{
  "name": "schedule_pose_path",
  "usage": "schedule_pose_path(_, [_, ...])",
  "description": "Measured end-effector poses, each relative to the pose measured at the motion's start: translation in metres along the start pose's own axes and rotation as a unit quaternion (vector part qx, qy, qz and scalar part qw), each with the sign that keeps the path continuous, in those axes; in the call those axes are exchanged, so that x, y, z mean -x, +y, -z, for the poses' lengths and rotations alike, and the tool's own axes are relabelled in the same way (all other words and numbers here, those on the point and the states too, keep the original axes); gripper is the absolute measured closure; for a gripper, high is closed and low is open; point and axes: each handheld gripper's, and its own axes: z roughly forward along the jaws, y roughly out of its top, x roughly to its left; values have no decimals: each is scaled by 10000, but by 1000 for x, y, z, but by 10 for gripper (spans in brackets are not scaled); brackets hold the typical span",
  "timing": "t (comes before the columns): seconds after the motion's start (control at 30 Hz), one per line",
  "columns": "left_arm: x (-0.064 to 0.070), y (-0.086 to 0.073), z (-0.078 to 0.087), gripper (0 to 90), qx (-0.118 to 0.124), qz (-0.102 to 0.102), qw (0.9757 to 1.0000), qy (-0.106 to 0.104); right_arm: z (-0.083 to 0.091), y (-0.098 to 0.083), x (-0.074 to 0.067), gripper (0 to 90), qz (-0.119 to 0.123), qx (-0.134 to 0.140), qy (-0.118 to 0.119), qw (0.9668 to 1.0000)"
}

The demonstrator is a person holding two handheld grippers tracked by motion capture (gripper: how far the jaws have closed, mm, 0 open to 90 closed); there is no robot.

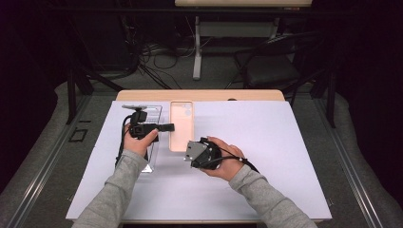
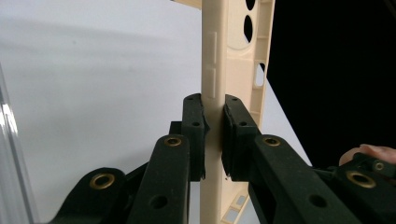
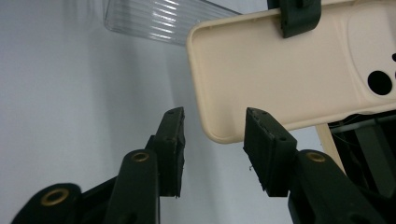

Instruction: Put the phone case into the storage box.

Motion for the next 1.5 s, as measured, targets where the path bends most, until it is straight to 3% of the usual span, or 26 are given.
schedule_pose_path(0.2, [0, -4, 2, 815, 183, -218, 9996, 1, 2, -1, 2, 542, -173, 90, -53, 9998])
schedule_pose_path(0.23, [1, -6, 4, 815, 260, -323, 9991, -17, 2, -2, 1, 530, -345, 156, -75, 9993])
schedule_pose_path(0.27, [1, -6, 4, 815, 260, -323, 9991, -17, 2, -2, 1, 530, -345, 156, -75, 9993])
schedule_pose_path(0.33, [2, -8, 7, 814, 405, -527, 9978, -78, 3, -3, 4, 504, -408, 186, -88, 9990])
schedule_pose_path(0.5, [4, -11, 12, 814, 631, -661, 9957, -117, 7, -4, 7, 486, -764, 289, -248, 9963])
schedule_pose_path(0.57, [6, -12, 14, 814, 724, -767, 9944, -80, 8, -4, 8, 484, -792, 317, -268, 9960])
schedule_pose_path(0.6, [6, -12, 15, 814, 733, -812, 9940, -74, 11, -5, 9, 469, -951, 341, -316, 9944])
schedule_pose_path(0.77, [10, -15, 20, 814, 855, -993, 9914, -25, 16, -4, 11, 470, -1069, 495, -354, 9924])
schedule_pose_path(0.8, [10, -17, 22, 814, 898, -1055, 9904, -16, 19, -4, 11, 484, -1167, 620, -326, 9907])
schedule_pose_path(1.0, [11, -20, 25, 814, 980, -1129, 9888, 16, 20, -5, 13, 484, -1399, 755, -419, 9864])
schedule_pose_path(1.03, [11, -20, 26, 814, 967, -1175, 9883, 39, 21, -6, 15, 485, -1529, 811, -449, 9839])
schedule_pose_path(1.07, [11, -20, 26, 814, 967, -1175, 9883, 39, 21, -6, 15, 485, -1529, 811, -449, 9839])
schedule_pose_path(1.1, [12, -21, 26, 814, 935, -1213, 9882, 72, 21, -7, 17, 485, -1731, 862, -375, 9804])
schedule_pose_path(1.17, [12, -22, 25, 814, 954, -1253, 9875, 84, 21, -8, 19, 485, -1805, 854, -335, 9793])
schedule_pose_path(1.27, [12, -24, 25, 814, 958, -1233, 9877, 113, 20, -9, 22, 485, -1876, 886, -378, 9775])
schedule_pose_path(1.33, [11, -25, 25, 814, 954, -1253, 9874, 123, 22, -11, 24, 469, -2046, 933, -379, 9737])
schedule_pose_path(1.47, [11, -26, 24, 814, 958, -1249, 9874, 133, 22, -12, 26, 436, -2165, 967, -390, 9707])
schedule_pose_path(1.5, [12, -27, 24, 814, 959, -1278, 9870, 154, 23, -13, 27, 425, -2258, 965, -395, 9686])
